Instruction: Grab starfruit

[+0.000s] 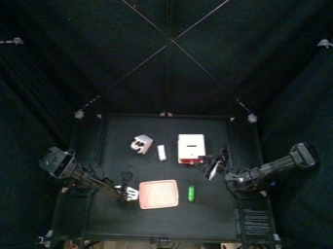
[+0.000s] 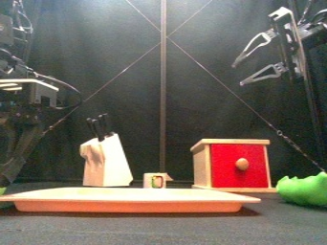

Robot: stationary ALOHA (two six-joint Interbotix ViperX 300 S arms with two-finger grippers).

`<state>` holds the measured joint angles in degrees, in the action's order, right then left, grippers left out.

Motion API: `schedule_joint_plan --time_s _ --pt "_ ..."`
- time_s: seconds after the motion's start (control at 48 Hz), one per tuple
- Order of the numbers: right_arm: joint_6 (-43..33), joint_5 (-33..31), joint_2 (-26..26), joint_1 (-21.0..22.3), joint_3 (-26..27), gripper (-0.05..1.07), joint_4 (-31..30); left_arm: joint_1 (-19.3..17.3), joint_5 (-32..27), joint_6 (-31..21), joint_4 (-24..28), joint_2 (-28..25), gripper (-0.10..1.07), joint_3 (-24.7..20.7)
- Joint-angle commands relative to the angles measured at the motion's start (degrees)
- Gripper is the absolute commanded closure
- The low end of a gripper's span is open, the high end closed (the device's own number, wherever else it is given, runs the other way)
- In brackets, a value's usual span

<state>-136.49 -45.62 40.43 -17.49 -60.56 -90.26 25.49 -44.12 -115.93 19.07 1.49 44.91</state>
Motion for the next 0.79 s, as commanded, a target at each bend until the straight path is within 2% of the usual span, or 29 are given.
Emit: schedule_joint_plan --time_s 0.0,0.167,0.625,0.771 --pt "-0.18 -0.18 0.0 0.18 0.62 0.15 -0.09 -0.18 2.2 -1.58 0.0 0.18 0.15 -0.18" --pt "-0.18 -0.18 0.0 0.18 0.62 0.15 0.09 -0.18 2.9 -1.05 -0.09 0.44 0.22 -0.09" --pt "0.09 0.09 0.0 0.09 0.53 0.15 0.35 -0.09 2.72 0.7 1.49 6.77 0.22 0.09" --pt "0.18 0.09 0.0 0.09 0.53 0.15 0.35 0.09 2.72 0.62 3.6 8.79 0.22 0.7"
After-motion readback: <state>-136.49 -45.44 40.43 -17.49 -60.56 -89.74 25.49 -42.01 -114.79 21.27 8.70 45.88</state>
